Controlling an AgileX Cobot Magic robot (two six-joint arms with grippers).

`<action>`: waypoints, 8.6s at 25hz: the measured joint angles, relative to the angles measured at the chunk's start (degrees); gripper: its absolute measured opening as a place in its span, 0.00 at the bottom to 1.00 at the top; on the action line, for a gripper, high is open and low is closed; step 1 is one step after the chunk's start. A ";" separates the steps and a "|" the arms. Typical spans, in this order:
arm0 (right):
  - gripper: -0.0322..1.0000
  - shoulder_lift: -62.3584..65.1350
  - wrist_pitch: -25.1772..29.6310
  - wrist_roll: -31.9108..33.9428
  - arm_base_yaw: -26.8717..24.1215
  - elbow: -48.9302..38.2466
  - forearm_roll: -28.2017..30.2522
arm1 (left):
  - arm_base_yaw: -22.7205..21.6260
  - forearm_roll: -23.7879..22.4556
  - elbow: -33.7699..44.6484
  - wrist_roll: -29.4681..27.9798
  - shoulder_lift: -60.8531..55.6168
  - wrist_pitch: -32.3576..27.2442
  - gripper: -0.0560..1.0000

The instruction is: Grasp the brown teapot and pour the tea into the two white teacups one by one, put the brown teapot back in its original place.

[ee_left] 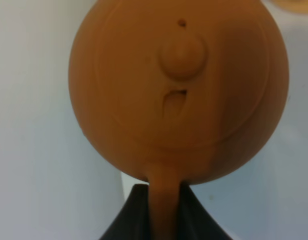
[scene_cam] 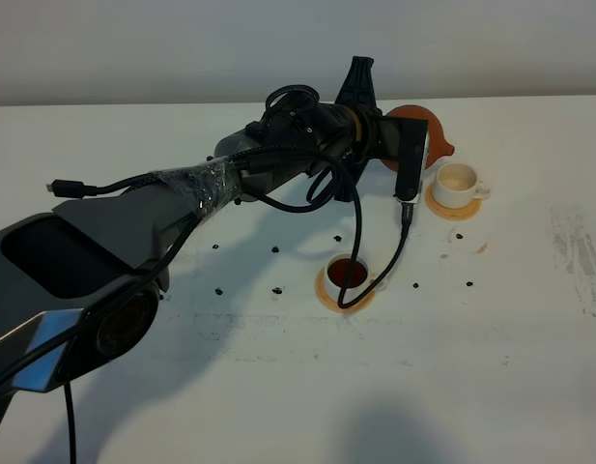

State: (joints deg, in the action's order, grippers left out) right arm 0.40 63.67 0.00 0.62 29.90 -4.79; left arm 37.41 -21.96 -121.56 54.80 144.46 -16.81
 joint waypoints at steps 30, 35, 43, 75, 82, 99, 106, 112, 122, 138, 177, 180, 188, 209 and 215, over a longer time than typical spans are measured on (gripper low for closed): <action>0.51 0.00 0.00 0.00 0.00 0.00 0.00 | 1.44 -11.22 0.00 0.00 0.33 3.16 0.12; 0.51 0.00 0.00 0.00 0.00 0.00 0.00 | 1.44 -11.77 0.00 0.00 1.64 3.50 0.12; 0.51 0.00 0.00 0.00 0.00 0.00 0.00 | 1.44 -13.54 0.00 -0.09 1.91 4.80 0.12; 0.51 0.00 0.00 0.00 0.00 0.00 0.00 | 1.44 -20.59 0.00 0.91 1.97 9.37 0.12; 0.51 0.00 0.00 0.00 0.00 0.00 0.00 | 1.44 -20.64 0.00 1.54 1.97 9.48 0.12; 0.51 0.00 0.00 0.00 0.00 0.00 0.00 | 1.44 -23.42 0.00 1.68 1.97 10.15 0.12; 0.51 0.00 0.00 0.00 0.00 0.00 0.00 | 1.46 -23.71 0.00 1.68 1.97 10.20 0.12; 0.51 0.00 0.00 0.00 0.00 0.00 0.00 | 1.74 -23.93 0.00 1.68 1.97 10.26 0.12; 0.51 0.00 0.00 0.00 0.00 0.00 0.00 | 1.90 -23.98 0.00 1.73 1.97 10.30 0.12; 0.51 0.00 0.00 0.00 0.00 0.00 0.00 | 1.90 -24.63 0.00 3.06 1.97 10.37 0.12; 0.51 0.00 0.00 0.00 0.00 0.00 0.00 | 1.90 -24.69 0.00 5.79 1.97 10.37 0.12; 0.51 0.00 0.00 0.00 0.00 0.00 0.00 | 1.90 -24.69 0.00 5.79 1.97 10.37 0.12; 0.51 0.00 0.00 0.00 0.00 0.00 0.00 | 1.90 -24.69 0.00 5.79 1.97 10.37 0.12; 0.51 0.00 -0.02 0.00 0.00 0.00 0.00 | 1.50 -4.48 0.00 0.94 -1.24 -6.28 0.12; 0.51 0.00 -0.02 0.00 0.00 0.00 0.00 | 1.50 6.11 0.00 -5.58 -5.70 -12.61 0.12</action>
State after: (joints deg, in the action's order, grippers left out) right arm 0.40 63.65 0.00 0.62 29.90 -4.79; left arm 38.91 -15.85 -121.56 49.22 138.76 -29.42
